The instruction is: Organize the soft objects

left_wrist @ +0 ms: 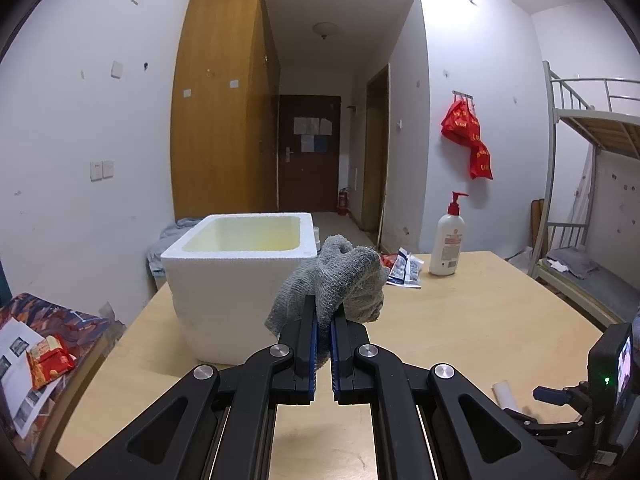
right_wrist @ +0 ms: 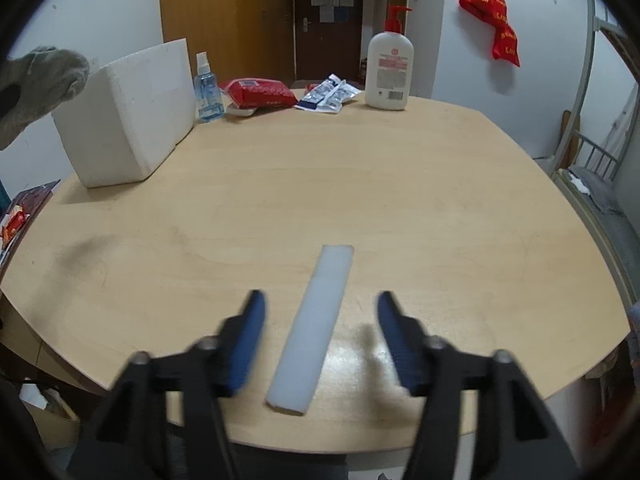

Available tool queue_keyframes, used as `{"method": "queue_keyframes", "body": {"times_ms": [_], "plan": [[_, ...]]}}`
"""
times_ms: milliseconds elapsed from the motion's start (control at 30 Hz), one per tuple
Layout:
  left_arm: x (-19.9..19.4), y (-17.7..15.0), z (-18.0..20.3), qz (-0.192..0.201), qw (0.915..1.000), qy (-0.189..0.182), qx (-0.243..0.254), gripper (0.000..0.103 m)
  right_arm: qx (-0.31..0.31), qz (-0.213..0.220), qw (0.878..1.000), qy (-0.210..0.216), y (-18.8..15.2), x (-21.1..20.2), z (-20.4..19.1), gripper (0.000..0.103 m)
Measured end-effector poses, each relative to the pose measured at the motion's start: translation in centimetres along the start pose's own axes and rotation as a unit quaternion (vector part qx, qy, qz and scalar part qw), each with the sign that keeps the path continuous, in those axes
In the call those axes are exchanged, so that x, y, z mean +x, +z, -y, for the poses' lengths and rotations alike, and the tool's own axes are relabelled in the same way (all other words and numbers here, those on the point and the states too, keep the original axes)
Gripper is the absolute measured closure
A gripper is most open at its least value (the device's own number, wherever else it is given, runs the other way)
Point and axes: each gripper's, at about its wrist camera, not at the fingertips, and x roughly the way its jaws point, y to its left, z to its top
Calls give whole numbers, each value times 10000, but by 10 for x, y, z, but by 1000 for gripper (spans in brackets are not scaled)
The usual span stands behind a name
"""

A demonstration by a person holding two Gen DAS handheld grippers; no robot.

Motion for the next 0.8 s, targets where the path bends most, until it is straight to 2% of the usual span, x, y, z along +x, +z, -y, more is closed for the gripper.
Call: {"method": "queue_keyframes", "body": {"times_ms": [600,667,700,800], "plan": [[-20,13,-16,389,9981,467,65,97,19,-336,9994,-105,-1,20,-5,43],[-21,14,-17,404,9978,517,73,97,18,-317,9995,-90,-1,20,-5,60],[-21,15,-18,415,9976,547,79,97,3,-281,9996,-67,-1,20,-5,75],[-23,17,-21,447,9971,606,49,97,6,-269,9996,-64,1,19,-4,81]]}}
